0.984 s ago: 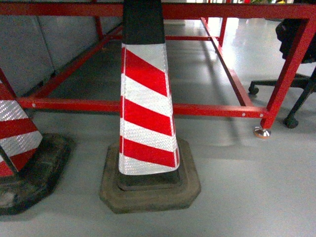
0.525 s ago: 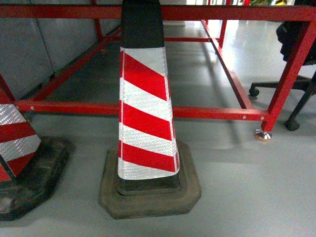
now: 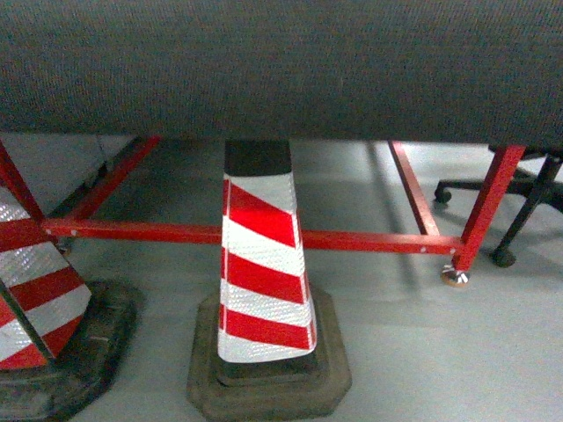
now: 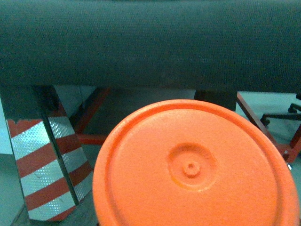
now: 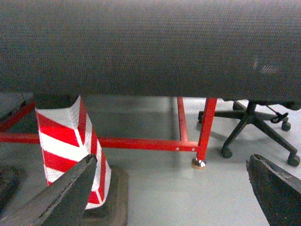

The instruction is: Pick capacitor and pack into box

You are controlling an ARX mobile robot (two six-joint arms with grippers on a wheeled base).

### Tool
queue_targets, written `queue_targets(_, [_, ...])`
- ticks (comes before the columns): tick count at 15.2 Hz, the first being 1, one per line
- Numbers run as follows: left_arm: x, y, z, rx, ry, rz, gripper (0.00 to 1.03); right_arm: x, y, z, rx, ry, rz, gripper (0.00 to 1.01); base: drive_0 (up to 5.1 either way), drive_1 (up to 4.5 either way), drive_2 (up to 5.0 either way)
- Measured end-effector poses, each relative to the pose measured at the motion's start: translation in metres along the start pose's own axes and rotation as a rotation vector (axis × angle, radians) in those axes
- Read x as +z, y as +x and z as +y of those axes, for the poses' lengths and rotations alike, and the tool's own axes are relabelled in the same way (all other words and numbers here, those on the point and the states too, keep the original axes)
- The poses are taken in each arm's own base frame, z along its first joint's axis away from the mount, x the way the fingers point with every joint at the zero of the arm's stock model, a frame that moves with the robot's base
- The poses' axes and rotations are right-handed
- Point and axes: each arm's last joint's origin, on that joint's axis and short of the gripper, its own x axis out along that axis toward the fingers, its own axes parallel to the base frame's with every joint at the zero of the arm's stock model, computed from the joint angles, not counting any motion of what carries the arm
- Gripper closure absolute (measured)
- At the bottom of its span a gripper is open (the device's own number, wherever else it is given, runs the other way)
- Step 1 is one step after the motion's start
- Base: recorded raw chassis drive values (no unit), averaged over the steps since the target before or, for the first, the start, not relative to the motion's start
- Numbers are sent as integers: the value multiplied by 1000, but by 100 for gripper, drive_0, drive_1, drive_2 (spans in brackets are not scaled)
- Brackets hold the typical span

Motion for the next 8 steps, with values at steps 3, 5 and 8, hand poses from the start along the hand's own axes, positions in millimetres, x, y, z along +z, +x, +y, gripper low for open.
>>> queue_targets(3, [0,0,0,2,-1,0,59,0,0,0,2,-1,1,3,0,0,0])
queue_targets(5, [0,0,0,1,-1,0,59,0,0,0,2,-1,0,3,0,0,0])
queue_targets(8, [0,0,0,0,-1,0,59,0,0,0,1,-1,0,3,0,0,0])
